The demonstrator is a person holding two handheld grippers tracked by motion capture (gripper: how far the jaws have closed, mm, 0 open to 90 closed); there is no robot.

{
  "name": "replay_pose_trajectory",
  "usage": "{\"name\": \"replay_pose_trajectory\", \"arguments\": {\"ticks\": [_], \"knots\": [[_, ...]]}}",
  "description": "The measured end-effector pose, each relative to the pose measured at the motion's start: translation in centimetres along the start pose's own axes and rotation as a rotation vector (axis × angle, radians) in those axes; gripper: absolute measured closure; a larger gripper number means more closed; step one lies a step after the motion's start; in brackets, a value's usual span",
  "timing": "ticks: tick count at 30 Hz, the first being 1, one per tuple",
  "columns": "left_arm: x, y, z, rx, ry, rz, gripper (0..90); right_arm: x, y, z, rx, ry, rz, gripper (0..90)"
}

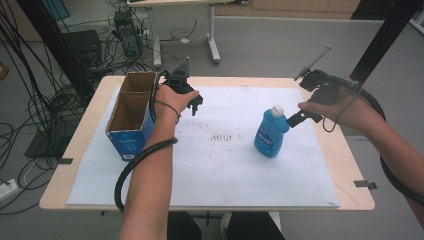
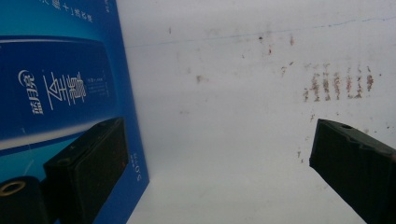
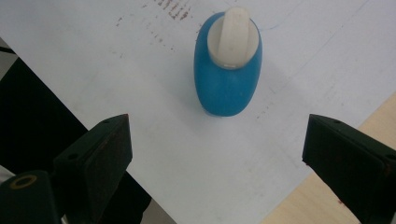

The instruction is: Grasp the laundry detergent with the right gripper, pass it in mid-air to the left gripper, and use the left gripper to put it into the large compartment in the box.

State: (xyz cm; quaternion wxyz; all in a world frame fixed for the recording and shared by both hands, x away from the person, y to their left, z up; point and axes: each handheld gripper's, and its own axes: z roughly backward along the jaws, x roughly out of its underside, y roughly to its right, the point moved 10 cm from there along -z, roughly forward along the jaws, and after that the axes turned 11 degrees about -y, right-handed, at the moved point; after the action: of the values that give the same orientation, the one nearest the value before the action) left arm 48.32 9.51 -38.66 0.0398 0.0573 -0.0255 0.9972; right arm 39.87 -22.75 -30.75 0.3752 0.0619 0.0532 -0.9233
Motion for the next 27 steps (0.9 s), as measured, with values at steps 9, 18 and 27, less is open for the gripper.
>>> {"name": "replay_pose_trajectory", "arguments": {"ticks": [9,18,27], "knots": [[-0.1,0.0,-0.1,-0.002,-0.002,-0.007,5.1,1.2,0.2,-1.9,-0.007,0.014,-0.011,6.9],[-0.2,0.0,-0.3,-0.006,-0.007,-0.01,5.1,1.5,0.2,-4.2,-0.035,0.037,-0.015,6.6],[-0.5,0.1,-0.6,-0.01,-0.011,-0.013,5.1,1.9,0.4,-6.8,-0.043,0.085,-0.041,4.5]]}}
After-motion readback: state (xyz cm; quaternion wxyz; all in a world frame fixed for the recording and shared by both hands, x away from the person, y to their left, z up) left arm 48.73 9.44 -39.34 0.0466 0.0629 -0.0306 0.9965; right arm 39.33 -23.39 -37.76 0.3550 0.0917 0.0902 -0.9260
